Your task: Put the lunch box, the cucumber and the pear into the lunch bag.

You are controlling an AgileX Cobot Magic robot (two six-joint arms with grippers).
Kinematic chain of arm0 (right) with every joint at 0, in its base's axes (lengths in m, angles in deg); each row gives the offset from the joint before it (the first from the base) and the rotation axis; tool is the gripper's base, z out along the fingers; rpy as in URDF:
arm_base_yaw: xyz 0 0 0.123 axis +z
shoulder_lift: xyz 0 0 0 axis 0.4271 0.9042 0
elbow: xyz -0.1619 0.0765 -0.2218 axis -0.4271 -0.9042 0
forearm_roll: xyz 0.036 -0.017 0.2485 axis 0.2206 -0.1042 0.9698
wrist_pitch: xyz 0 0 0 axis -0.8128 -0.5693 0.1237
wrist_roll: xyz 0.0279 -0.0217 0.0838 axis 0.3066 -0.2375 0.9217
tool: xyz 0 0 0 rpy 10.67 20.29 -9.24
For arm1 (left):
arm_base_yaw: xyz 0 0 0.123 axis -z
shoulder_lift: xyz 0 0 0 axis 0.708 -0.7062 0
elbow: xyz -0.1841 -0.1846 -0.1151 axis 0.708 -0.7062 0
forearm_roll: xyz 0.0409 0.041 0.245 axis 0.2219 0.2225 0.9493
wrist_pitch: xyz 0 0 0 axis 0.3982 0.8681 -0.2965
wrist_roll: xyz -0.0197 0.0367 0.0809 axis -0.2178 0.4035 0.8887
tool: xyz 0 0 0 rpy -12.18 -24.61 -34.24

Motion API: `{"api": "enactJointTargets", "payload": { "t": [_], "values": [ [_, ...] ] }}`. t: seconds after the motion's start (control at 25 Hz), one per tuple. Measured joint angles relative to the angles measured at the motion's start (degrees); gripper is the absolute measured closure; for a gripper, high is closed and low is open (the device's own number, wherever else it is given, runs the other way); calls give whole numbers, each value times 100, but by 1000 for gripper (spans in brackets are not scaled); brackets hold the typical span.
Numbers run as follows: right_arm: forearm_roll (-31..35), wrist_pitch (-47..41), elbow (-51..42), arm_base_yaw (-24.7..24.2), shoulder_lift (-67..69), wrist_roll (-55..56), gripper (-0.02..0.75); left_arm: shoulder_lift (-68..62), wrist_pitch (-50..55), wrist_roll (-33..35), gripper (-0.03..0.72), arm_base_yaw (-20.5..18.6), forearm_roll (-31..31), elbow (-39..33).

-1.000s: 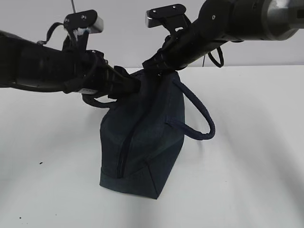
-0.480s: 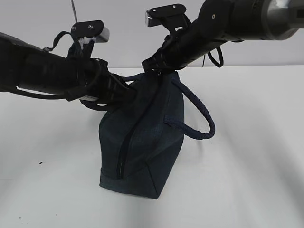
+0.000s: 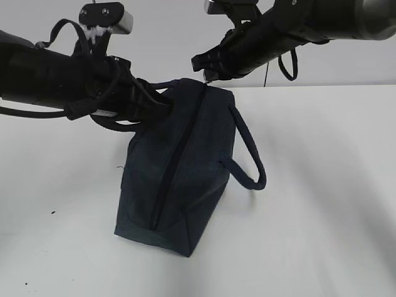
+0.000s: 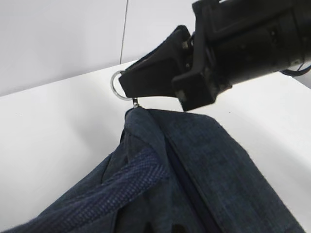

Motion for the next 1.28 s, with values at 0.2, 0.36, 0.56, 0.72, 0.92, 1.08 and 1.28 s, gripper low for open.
{"api": "enactJointTargets", "payload": {
  "t": [0.2,0.36,0.56,0.72,0.92,1.08,1.28],
  "values": [
    [565,-278,42,-199,279,-63,732,140,-78,0,691,5,44,-12],
    [864,-411,84,-207,586,-144,732,246,-219,-5,691,5,70,-40],
    [1096,-548,133,-207,709,-149,732,349,-360,-28,691,5,64,-78],
    [953,-677,285,-224,709,-199,672,349,-358,-309,648,5,6,-78],
    [572,-1203,775,-385,737,-352,267,349,-219,-643,367,-8,57,-4],
    [558,-1446,1039,-390,509,-616,110,371,200,-991,295,-315,452,-4],
    [415,-2233,1093,-390,-72,-483,148,678,1038,-2899,332,-796,3038,7]
  ]
}}
